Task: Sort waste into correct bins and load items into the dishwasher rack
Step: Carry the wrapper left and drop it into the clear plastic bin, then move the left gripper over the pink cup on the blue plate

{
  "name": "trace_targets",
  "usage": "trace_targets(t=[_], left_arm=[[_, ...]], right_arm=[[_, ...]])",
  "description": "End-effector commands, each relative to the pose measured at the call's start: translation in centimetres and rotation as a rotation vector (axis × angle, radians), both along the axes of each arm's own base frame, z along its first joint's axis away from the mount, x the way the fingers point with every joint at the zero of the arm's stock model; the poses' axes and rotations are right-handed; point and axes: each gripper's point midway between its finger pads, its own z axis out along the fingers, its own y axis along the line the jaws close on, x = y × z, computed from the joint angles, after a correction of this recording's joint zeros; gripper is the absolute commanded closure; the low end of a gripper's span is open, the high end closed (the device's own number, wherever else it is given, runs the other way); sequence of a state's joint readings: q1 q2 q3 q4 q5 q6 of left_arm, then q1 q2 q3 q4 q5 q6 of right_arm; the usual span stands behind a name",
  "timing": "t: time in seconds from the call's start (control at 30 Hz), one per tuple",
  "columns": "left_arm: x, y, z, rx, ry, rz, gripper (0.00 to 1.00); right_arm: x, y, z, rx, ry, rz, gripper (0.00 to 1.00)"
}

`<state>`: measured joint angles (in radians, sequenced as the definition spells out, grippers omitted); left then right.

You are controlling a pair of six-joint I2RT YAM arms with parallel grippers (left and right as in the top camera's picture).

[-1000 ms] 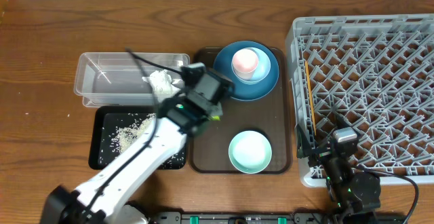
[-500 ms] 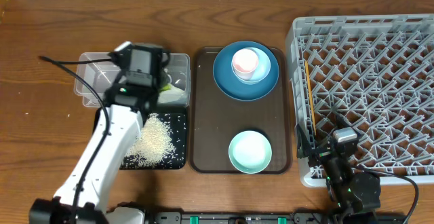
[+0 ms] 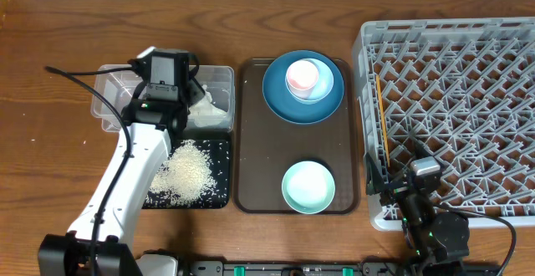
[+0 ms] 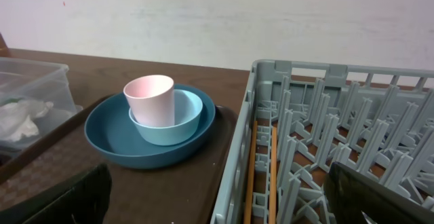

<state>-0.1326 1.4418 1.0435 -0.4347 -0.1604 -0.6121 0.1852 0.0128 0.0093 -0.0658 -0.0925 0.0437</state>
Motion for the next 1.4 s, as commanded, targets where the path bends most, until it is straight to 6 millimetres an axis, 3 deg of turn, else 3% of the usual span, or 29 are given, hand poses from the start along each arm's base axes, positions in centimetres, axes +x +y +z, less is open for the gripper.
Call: trace_targets(t=[0.0, 0.07, 0.27, 0.5, 0.8, 0.97, 1.03, 1.17, 1.37], left_arm=[[-1.6, -3.8, 0.4, -0.148, 0.036, -0.192, 0.38], [-3.0, -5.3, 0.4, -0.225, 0.081, -0.246, 0.37], [-10.1, -10.1, -0.4, -0.488, 0.33, -0.446, 0.36], [-15.1, -12.2, -1.3, -0.475, 0.506, -0.582, 0.42], [-16.9, -17.6, -1.0, -0.419, 0.482, -0.792, 0.43], [-18.4, -20.1, -0.8, -0.402, 0.478, -0.892, 0.42], [-19.1, -20.7, -0.8, -0.396, 0.487, -0.924, 0.42], [-20.0, -21.6, -0.7, -0.387, 0.492, -0.968, 0.42], [-18.3, -21.9, -0.6, -0.353, 0.416, -0.959, 0.42]], right_arm=[[0.0, 0.0, -0.2, -0.009, 0.001, -0.003, 0.01], [0.0, 0.0, -0.2, -0.009, 0.001, -0.003, 0.01], [0.0, 0.0, -0.2, -0.008, 0.001, -0.003, 0.01], [0.0, 0.0, -0.2, -0.008, 0.001, -0.003, 0.01], [0.1, -0.3, 0.2, -0.006, -0.016, -0.022, 0.01], [-0.5, 1.7, 0.9, 0.142, 0.008, 0.097, 0.01], [-1.1, 3.0, 1.6, 0.177, -0.006, 0.177, 0.01], [-1.5, 3.1, 1.9, 0.172, 0.037, 0.184, 0.01], [-2.9, 1.6, 5.4, 0.061, 0.109, 0.118, 0.01]])
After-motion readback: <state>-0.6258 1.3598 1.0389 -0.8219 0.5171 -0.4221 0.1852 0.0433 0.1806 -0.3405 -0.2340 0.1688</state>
